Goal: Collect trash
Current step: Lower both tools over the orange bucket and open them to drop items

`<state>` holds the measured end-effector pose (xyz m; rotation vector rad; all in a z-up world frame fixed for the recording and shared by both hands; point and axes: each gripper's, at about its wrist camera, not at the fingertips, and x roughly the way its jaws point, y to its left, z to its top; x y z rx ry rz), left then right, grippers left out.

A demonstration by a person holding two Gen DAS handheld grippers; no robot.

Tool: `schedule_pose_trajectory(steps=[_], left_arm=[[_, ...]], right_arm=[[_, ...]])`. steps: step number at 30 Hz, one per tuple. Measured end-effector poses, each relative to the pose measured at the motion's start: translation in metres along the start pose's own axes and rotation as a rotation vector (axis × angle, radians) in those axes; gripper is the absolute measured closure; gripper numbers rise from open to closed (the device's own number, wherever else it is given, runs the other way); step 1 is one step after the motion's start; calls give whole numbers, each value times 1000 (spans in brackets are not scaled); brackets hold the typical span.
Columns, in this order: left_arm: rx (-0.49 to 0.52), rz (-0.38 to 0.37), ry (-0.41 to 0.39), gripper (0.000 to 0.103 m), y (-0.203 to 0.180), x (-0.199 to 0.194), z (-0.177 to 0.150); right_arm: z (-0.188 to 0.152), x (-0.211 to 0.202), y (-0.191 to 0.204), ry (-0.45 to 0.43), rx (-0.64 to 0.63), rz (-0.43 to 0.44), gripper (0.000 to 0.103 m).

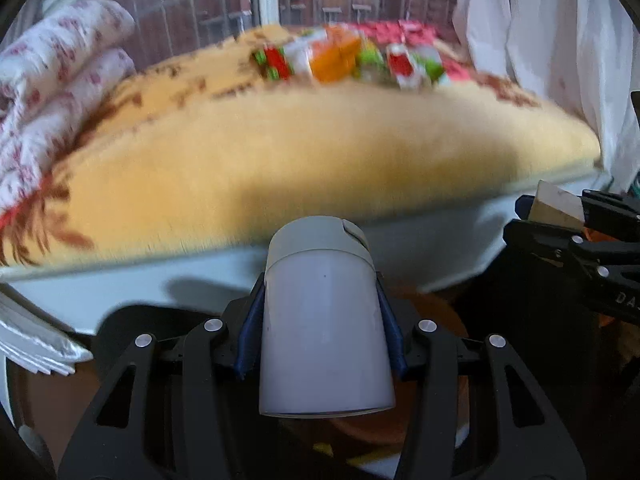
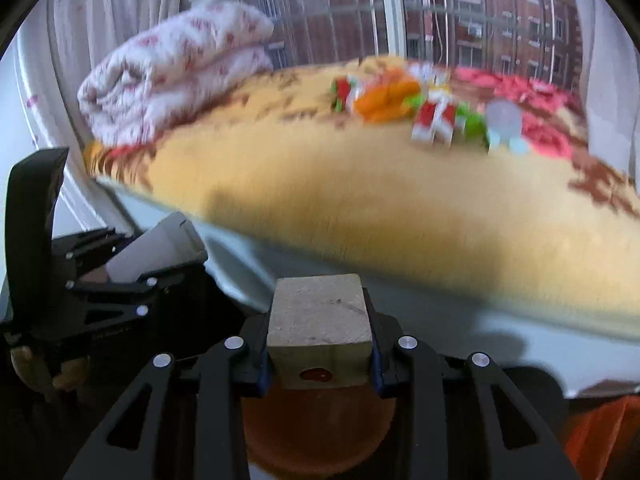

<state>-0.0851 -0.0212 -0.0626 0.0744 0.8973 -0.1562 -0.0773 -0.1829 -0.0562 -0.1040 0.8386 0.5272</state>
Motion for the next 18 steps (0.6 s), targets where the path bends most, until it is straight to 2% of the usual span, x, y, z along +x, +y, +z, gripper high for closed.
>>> schedule_pose_trajectory(steps=[2,3,4,5,6,8,11,16,18], left_arm=[[35,-27,38,54,-5,6,-10],[53,-38,57,52,-7,10,-12],[80,-34,91,47,-10,17,-16],[88,-10,113,28,-12,24,-20],[84,0,127,21,-11,29,-23],[73,-13,148,21,-9,32,-26],[65,0,133,21,-6,30,-24],[64,-5,35,16,-7,16,-1],[61,-13,-8,12,-8,13,13]], right_arm=[[-12,5,2,42,8,9,68],[-17,10,1,68,8,23,65],[-19,13,0,85,8,32,58],[-22,18,-3,99,15,26,39],[-23,21,-6,101,20,9,34],[-24,21,-13,98,30,-13,35],[-17,5,-30,40,53,-27,35],[19,-19,-67,-86,119,-76,35],[37,-20,-79,-129,160,-62,35]])
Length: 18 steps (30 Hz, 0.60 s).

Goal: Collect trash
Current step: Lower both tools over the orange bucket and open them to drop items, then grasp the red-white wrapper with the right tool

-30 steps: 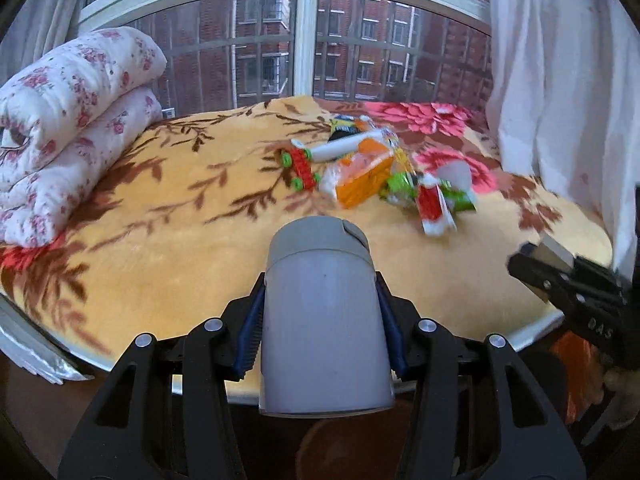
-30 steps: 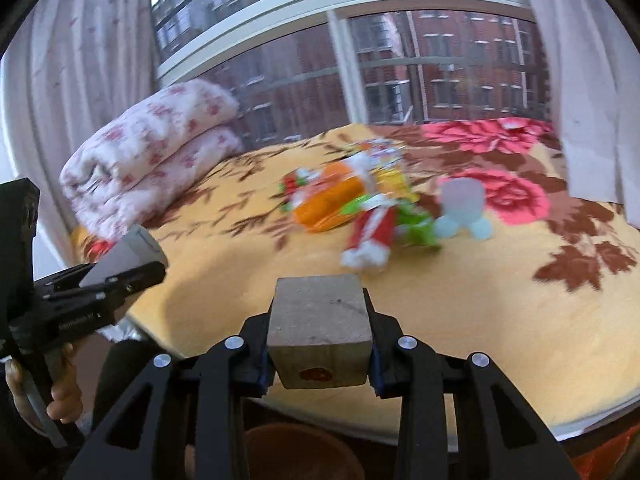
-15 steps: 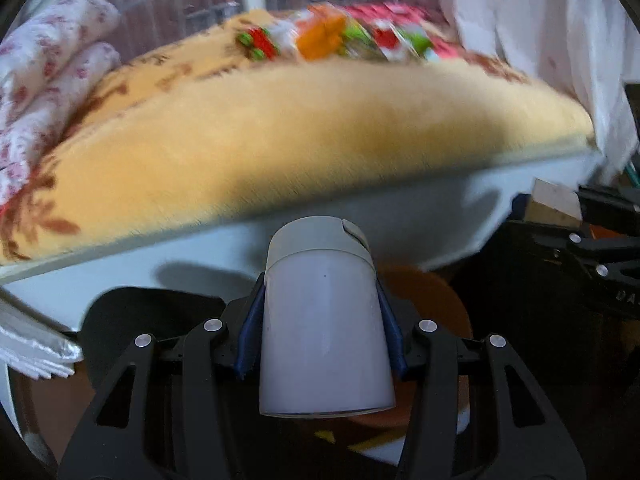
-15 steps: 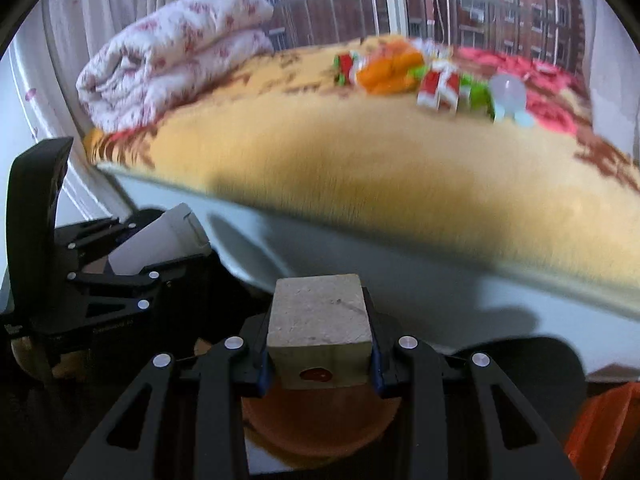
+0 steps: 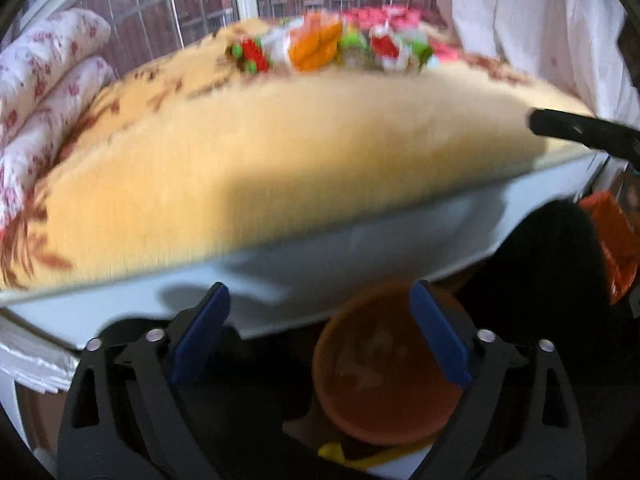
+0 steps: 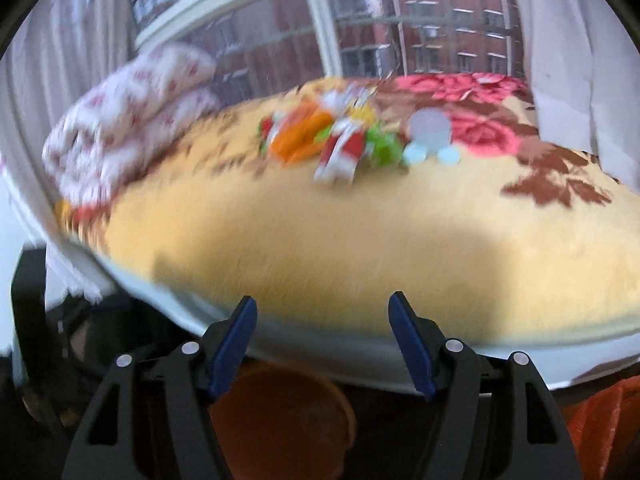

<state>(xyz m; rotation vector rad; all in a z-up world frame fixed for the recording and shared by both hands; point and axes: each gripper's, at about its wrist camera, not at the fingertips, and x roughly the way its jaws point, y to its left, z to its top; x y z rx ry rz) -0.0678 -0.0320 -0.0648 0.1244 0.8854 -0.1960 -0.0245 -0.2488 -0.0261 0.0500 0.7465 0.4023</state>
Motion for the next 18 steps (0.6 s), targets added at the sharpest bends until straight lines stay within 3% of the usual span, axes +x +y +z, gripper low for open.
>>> schedule_pose_trajectory(steps=[3,7,17,18], left_arm=[[5,11,-61,12,-2,-2,21],[-33,-9,-106,11,5,0,50],[-132,-11,-146,11,35,7,76],[-135,-6,-147,11,36,7,76]], right_arm=[[36,16,-10,-52,70,51,31],[75,60,-19,-22,164,133,31],[120,139,-25,86,224,73,43],[122,144,-26,99,227,68,49]])
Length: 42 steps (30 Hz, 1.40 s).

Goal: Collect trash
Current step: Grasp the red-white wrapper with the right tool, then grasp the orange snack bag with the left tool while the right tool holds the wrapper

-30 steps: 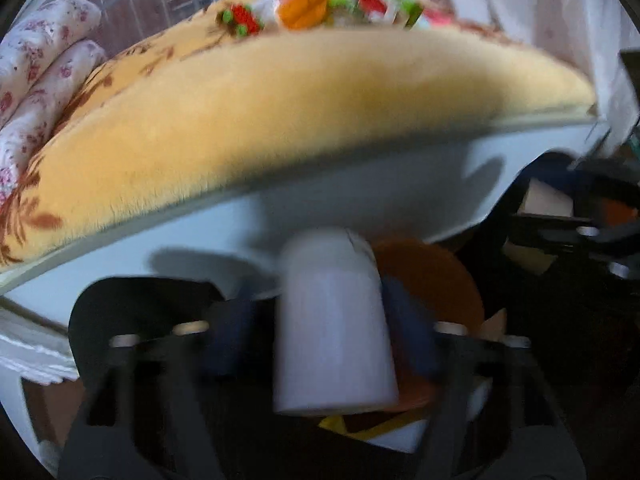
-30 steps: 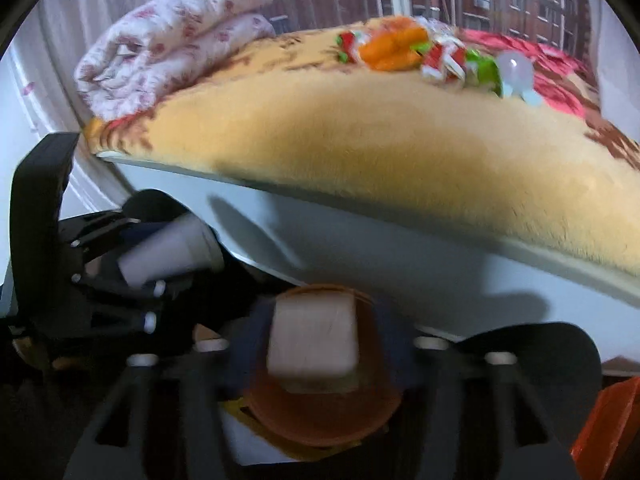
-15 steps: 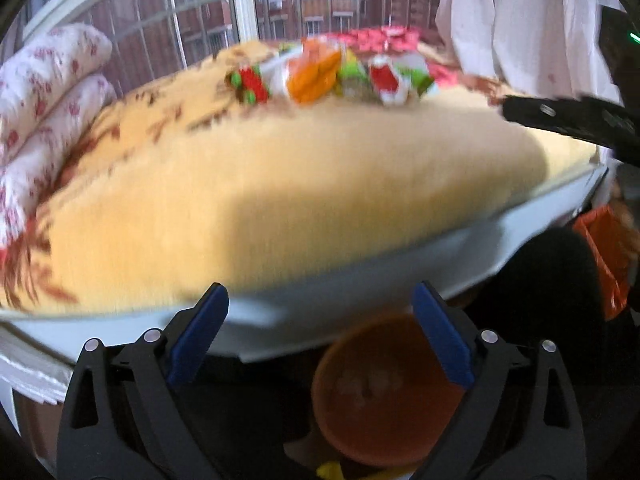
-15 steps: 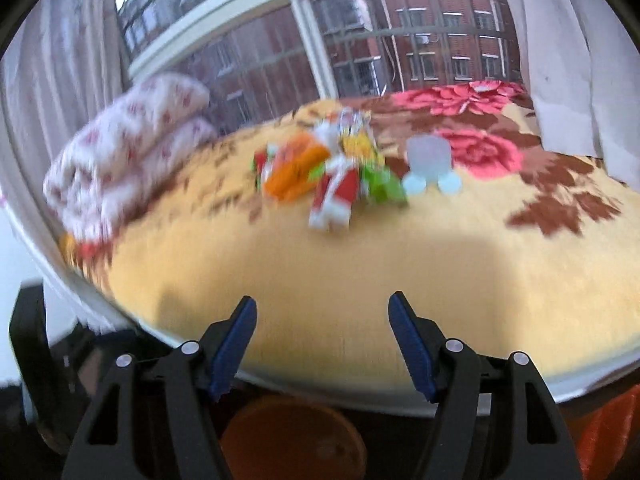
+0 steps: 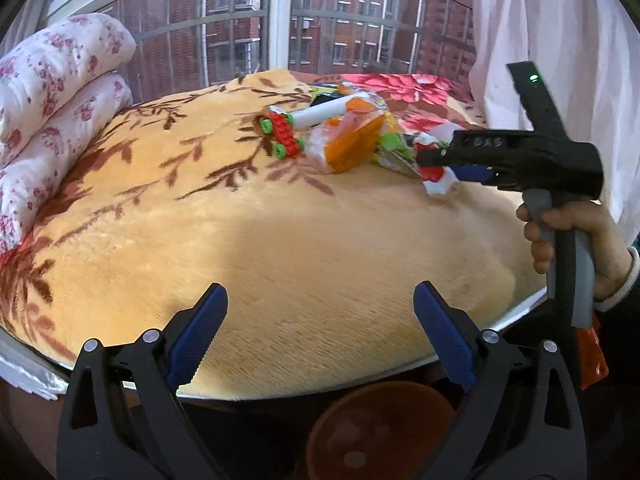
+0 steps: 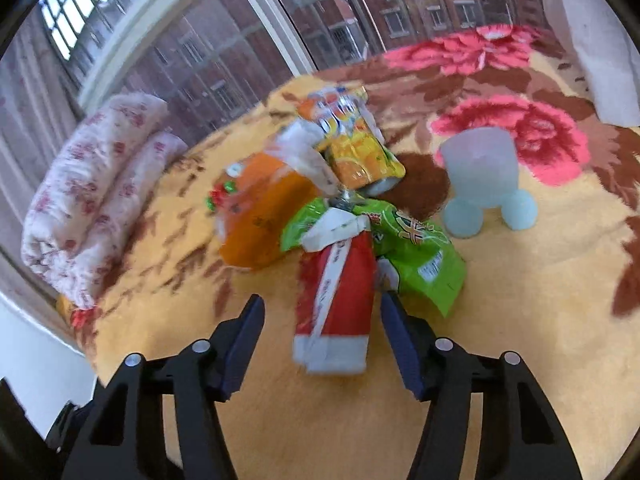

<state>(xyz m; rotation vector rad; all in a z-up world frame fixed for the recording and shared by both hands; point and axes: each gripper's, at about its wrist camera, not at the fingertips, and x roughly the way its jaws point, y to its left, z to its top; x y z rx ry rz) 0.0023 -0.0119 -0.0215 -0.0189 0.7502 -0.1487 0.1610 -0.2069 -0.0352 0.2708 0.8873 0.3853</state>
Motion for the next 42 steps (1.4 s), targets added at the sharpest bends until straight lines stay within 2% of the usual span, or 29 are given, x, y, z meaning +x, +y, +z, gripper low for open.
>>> schedule_pose_trajectory(steps=[1,2,5,9,12,15,16,19,23,30,31,33,34,35,38,41,42], left_arm=[[-6,2,1,11,1,1,1],[-13,-1,0,11,2,2,1],[-26,-5,0,11,7,6,4],[-4,-17,-1,11,8,13,14],[82,-21,-10,11,-1,27,32],[221,-31,-21,11,-15,49,59],[278,-43,-14,11,-20,62,71],[342,-53,5,11,-25,87,95],[366,-54,32,11,-23,122,115],[423,-22,70,12,-23,169,129],[430,-8,61,15,-24,174,131],[430,-21,76,64,-26,183,136],[397,-56,104,65,-25,188,139],[379,-61,94,72,-24,188,140],[334,-55,45,76,-21,171,138],[216,-125,18,77,-7,137,134],[191,-125,3,77,-3,122,131]], right_arm=[[2,8,-2,17,12,8,55],[3,14,-3,33,17,16,66],[-2,15,0,27,5,17,81],[-23,-20,11,-51,-68,29,82],[-47,-51,17,-108,-109,40,82],[-67,-72,17,-142,-128,44,82],[-72,-76,15,-143,-126,42,82],[-84,-82,6,-133,-96,48,82],[-92,-84,-6,-126,-60,41,81],[-89,-87,-18,-149,-14,55,81],[-88,-86,-17,-152,-11,55,81],[-88,-83,-17,-150,-10,56,81],[-88,-82,-17,-148,-10,57,81],[-88,-80,-17,-146,-9,57,81],[-89,-79,-15,-145,-12,58,81],[-89,-80,-11,-145,-27,59,81],[-89,-82,-9,-146,-32,62,81]])
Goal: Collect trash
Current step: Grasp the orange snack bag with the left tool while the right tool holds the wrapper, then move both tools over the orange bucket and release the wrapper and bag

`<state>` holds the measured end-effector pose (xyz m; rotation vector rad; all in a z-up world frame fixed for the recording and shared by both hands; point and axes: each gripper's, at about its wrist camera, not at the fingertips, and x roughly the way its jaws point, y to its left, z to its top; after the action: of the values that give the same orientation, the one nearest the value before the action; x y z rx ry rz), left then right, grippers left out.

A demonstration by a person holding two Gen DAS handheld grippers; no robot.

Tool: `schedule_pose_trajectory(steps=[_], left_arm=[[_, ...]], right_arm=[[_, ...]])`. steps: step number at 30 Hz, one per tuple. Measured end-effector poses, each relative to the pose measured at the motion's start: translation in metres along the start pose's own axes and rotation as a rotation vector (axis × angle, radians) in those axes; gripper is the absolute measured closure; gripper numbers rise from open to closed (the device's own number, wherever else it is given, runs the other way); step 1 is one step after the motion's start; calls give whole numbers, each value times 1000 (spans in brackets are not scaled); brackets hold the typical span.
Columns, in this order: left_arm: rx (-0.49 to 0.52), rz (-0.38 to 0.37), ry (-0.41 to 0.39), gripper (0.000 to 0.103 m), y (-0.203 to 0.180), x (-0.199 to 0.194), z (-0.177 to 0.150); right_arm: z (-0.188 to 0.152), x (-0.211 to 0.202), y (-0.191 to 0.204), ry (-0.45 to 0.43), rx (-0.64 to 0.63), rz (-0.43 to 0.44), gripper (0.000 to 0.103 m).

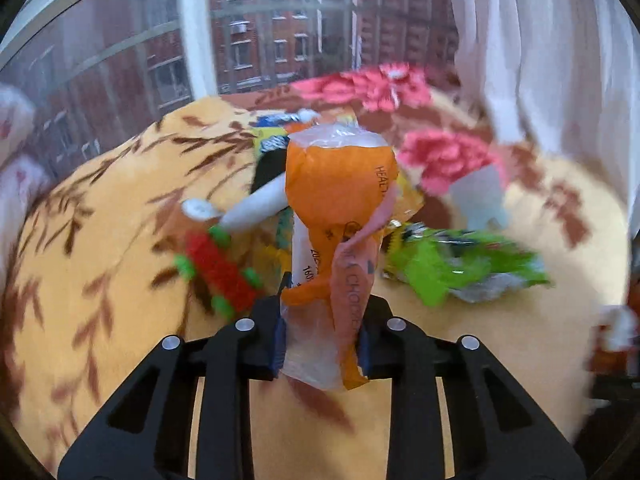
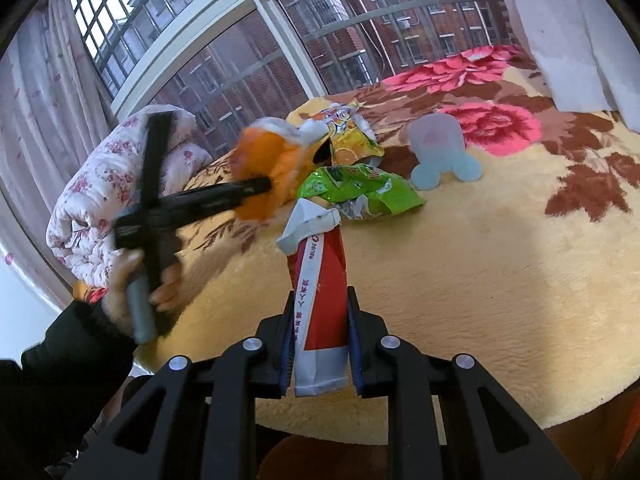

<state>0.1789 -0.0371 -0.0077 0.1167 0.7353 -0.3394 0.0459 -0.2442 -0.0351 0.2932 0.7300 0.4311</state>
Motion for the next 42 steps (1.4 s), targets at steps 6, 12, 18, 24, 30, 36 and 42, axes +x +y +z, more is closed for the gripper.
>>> schedule_pose_trajectory(steps=[6,12,18,24,30,36,42], left_arm=[[-12,40,-83,77,-13,-91,-34],[0,58,-117,77,-44,-151,-93],[-10,51,-47,77,-72,-164,-145],[22,4,87,77,-97,-154,-196],[16,-48,215,77,-106,-130,-232],[-3,-62,320,76,-106,-109,-249],[-44,-41,401,26,-95,-90,-255]], right_arm=[[0,-9,15,-5,-35,23,81],[-15,-28,41,7,-127,39,81],[-42,-50,52,54,-190,33,81],[-84,-57,54,199,-234,51,81],[-131,-47,51,344,-255,46,81],[-155,-26,47,430,-257,35,77],[-165,-5,35,486,-232,10,58]])
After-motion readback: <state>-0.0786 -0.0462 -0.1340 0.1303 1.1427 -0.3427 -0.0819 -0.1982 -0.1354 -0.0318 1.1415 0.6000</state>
